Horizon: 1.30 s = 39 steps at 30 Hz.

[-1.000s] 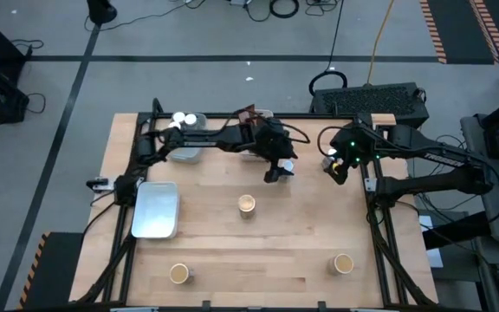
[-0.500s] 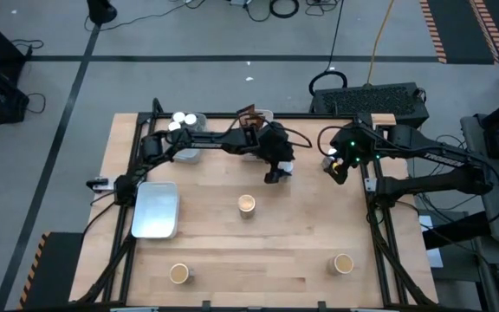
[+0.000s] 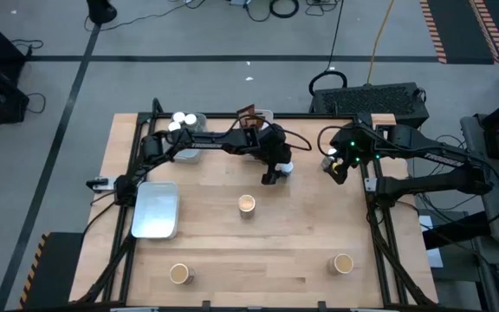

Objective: Sort spices by type
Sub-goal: Put the white seasoning bottle into the gray bin

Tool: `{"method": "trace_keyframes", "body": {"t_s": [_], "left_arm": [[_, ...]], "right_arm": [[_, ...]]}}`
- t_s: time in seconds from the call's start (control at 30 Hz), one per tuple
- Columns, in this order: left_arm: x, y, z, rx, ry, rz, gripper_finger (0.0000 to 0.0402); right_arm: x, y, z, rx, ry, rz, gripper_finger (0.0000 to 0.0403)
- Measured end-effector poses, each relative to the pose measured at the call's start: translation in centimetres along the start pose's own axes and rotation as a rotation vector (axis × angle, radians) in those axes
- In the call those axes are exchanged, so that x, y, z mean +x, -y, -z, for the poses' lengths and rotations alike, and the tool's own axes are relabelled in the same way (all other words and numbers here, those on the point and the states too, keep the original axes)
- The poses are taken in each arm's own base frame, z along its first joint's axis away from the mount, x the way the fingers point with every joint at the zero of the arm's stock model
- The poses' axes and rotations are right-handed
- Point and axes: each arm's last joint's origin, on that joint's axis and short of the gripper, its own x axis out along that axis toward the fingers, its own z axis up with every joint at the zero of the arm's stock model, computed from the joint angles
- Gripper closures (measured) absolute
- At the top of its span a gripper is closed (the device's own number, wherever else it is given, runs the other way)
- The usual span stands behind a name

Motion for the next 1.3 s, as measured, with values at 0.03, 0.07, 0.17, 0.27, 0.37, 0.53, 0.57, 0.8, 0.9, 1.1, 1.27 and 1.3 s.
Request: {"method": "trace_keyframes", "body": {"t_s": [0.03, 0.07, 0.17, 0.27, 0.37, 0.53, 0.57, 0.8, 0.9, 1.1, 1.27, 1.3], "left_arm": [[0.00, -0.02, 0.01, -0.001, 0.000, 0.000, 0.0100], [-0.01, -0.02, 0.00, 0.000, 0.001, -0.001, 0.0100], [0.00, -0.02, 0.00, -0.001, 0.001, -0.001, 0.0100], [0.00, -0.03, -0.01, -0.001, 0.002, -0.001, 0.0100], [0.00, -0.04, -0.04, 0.000, 0.005, -0.002, 0.0100], [0.00, -0.05, -0.06, 0.001, 0.007, -0.003, 0.0101], [0.00, -0.05, -0.06, 0.001, 0.007, -0.003, 0.0101], [-0.01, -0.05, -0.08, 0.001, 0.009, -0.003, 0.0102], [-0.01, -0.06, -0.09, 0.002, 0.011, -0.003, 0.0116], [0.00, -0.05, -0.08, -0.001, 0.011, -0.001, 0.0172], [0.00, -0.04, -0.08, -0.001, 0.012, 0.001, 0.0189], [0.00, -0.04, -0.08, -0.001, 0.012, 0.001, 0.0189]], "right_arm": [[0.00, -0.01, -0.03, -0.001, 0.004, -0.001, 0.0097], [0.00, -0.03, -0.07, -0.001, 0.007, -0.003, 0.0097], [-0.01, -0.07, -0.17, -0.002, 0.018, -0.007, 0.0097], [-0.01, -0.09, -0.21, -0.002, 0.021, -0.009, 0.0097], [-0.01, -0.09, -0.22, -0.002, 0.022, -0.009, 0.0097], [-0.01, -0.09, -0.22, -0.002, 0.022, -0.009, 0.0097], [-0.01, -0.09, -0.22, -0.002, 0.022, -0.009, 0.0097], [-0.01, -0.09, -0.22, -0.002, 0.022, -0.009, 0.0097], [-0.01, -0.09, -0.22, -0.002, 0.022, -0.009, 0.0097], [-0.02, -0.09, -0.22, 0.005, 0.022, -0.009, 0.0097], [-0.02, -0.09, -0.22, 0.015, 0.022, -0.009, 0.0097], [-0.02, -0.09, -0.22, 0.016, 0.022, -0.009, 0.0097]]}}
